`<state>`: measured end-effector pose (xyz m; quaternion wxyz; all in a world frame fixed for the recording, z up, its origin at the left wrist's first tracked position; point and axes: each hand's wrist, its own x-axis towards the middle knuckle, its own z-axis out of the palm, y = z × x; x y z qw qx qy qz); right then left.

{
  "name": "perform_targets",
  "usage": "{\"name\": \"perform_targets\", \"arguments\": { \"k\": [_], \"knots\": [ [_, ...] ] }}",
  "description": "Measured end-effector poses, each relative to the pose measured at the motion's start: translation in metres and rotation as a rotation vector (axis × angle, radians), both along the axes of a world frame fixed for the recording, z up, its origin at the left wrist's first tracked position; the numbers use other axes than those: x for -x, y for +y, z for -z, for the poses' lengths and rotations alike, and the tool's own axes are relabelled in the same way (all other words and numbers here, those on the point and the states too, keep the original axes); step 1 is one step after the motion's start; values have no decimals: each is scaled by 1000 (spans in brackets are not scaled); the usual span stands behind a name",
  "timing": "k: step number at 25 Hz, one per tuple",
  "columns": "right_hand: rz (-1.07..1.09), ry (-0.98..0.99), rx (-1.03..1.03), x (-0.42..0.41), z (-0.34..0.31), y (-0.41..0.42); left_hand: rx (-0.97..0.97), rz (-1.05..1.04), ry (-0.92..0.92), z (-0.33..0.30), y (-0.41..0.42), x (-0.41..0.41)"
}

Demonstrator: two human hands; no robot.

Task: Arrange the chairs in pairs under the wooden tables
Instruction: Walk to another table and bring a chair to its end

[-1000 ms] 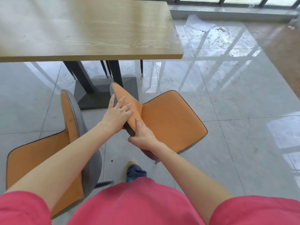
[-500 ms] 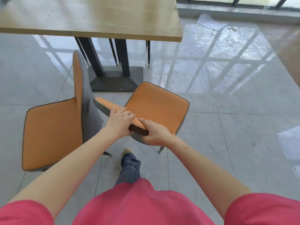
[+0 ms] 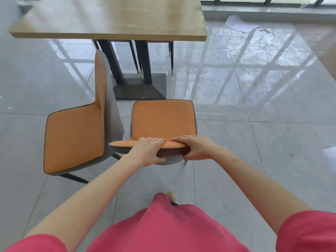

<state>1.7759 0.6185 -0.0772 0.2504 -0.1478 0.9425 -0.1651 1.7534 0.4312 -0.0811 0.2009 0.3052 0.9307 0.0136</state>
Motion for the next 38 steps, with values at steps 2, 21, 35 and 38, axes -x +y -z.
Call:
{"name": "perform_targets", "arguments": {
  "k": [2,21,35,38],
  "knots": [
    [5,67,-56,-10,2,1,-5,-21,6,2,1,-11],
    [-73,657,-162,5,33,13,68,-228,11,2,12,10],
    [-151,776,4,107,45,26,13,-325,89,4,20,93],
    [-148,785,-9,137,47,20,55,-325,84,0,16,124]
  ]
}}
